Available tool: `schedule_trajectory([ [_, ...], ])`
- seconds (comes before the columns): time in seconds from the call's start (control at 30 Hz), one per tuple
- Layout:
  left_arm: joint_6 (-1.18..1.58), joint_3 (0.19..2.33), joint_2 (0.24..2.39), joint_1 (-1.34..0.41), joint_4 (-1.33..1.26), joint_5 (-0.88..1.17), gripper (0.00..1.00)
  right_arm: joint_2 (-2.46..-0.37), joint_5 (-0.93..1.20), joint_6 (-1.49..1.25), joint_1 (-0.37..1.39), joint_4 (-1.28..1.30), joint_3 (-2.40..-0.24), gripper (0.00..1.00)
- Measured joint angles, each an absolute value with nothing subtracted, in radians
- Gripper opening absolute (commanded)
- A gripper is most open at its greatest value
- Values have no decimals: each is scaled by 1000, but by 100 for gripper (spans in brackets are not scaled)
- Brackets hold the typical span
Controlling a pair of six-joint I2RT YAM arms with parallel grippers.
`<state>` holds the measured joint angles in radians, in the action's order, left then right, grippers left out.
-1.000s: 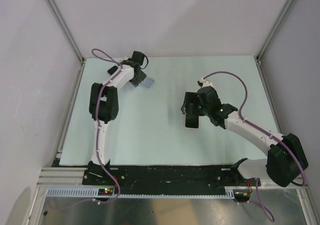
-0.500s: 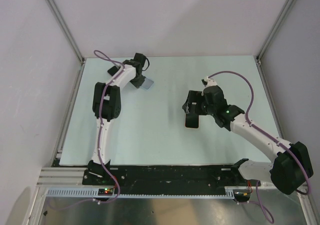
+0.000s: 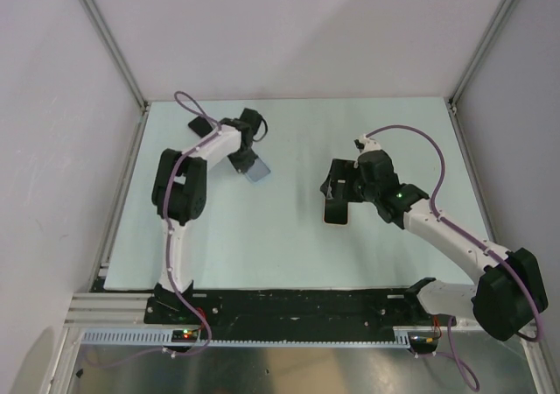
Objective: Put the phone into the phone case
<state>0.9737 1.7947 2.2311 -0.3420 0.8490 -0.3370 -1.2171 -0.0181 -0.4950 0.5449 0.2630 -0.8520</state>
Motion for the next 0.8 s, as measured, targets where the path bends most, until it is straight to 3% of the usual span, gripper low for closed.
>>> schedule_trajectory([
  [0.17,915,1464,1991,-489,808,-323,0,-1222,-17,-495,540,263,-852,99],
  [0.33,908,1283,1851,-619,757,-280,0,-1240,-18,-494,535,263,-851,99],
  [0.4,908,1235,1828,-642,733,-272,6,-1246,-18,-493,534,263,-850,99],
  [0.57,903,1173,1815,-649,690,-254,68,-1252,-19,-492,534,263,-849,99],
  [0.63,895,1166,1804,-649,683,-252,87,-1252,-19,-492,534,263,-849,99],
  [0.7,887,1166,1779,-648,676,-251,96,-1252,-19,-491,534,263,-849,99],
  [0.8,876,1169,1721,-628,665,-249,99,-1252,-19,-488,533,263,-849,100],
])
